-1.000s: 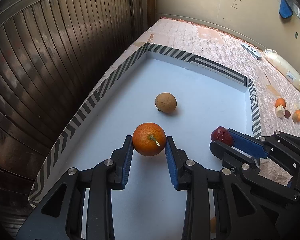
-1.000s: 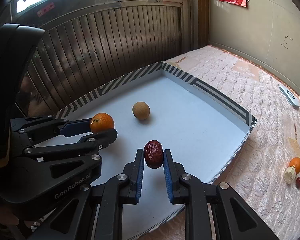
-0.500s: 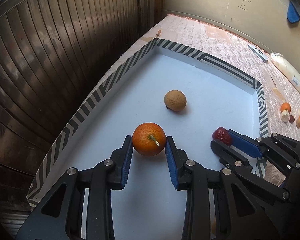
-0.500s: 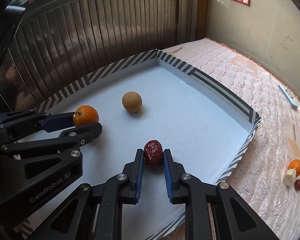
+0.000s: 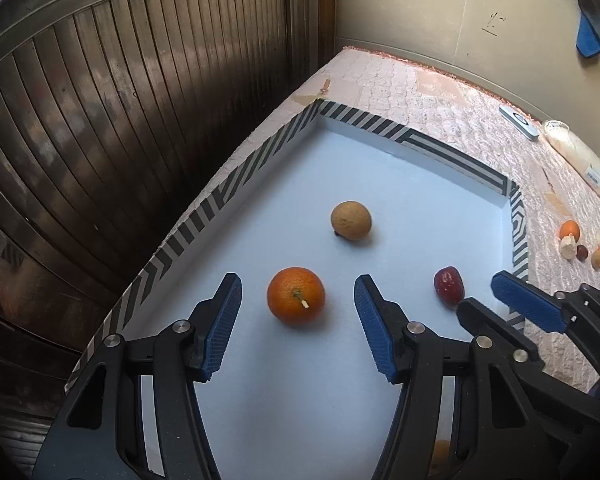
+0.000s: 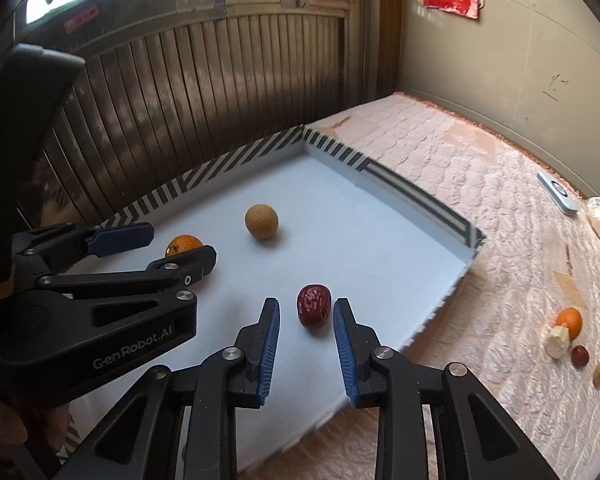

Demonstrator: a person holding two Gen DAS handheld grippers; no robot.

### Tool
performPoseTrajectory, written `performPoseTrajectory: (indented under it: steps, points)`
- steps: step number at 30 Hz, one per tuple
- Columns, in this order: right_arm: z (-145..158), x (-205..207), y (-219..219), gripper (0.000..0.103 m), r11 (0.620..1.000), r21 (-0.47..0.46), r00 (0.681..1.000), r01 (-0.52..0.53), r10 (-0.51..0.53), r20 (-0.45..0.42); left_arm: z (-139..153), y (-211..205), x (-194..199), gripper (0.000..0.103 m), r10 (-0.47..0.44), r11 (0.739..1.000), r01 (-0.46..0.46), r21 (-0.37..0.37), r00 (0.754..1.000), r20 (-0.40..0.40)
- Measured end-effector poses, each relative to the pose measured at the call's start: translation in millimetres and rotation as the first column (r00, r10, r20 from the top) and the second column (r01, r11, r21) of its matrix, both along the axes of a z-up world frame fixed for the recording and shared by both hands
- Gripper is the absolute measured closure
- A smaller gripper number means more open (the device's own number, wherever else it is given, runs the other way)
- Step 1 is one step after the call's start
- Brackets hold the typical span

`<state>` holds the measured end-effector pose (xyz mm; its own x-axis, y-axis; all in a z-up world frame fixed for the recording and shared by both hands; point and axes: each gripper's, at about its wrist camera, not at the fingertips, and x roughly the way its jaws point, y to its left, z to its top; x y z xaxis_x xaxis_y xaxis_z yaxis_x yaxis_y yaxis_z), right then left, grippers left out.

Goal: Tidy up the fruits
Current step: 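Open the left tool to drop the orange while the right tool drops the date, then move both open tools back toward the remaining fruits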

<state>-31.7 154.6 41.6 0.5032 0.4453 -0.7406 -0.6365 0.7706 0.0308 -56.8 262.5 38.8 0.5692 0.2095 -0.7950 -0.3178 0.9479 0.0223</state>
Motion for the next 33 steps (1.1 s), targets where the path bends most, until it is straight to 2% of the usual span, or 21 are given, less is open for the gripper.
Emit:
performPoseTrajectory:
  steps: [7,15,24,31,33]
  points:
    - [18,-8,-39,0.066,0.997,0.045,0.997,0.066,-0.068,0.044,16,-27,-2,0.044,-0.045,0.999,0.044,0.008,0.998,0.043]
    - [21,-4,-101,0.066,0.982,0.057,0.983,0.179,-0.181,0.039,28,-78,6,0.044,-0.143,0.990,0.142,0.019,0.987,0.070]
    - [18,-4,-179,0.066,0.948,0.069,0.950,0.310,-0.311,0.015,27,-137,20,0.044,-0.245,0.969,0.243,0.034,0.967,0.064]
    - [11,-1,-231,0.065,0.920,0.065,0.922,0.387,-0.388,-0.004,21,-174,35,0.044,-0.308,0.951,0.308,-0.004,0.951,0.040]
    - [9,0,-242,0.065,0.914,0.060,0.916,0.401,-0.401,-0.011,19,-182,41,0.044,-0.328,0.944,0.329,-0.035,0.944,0.035]
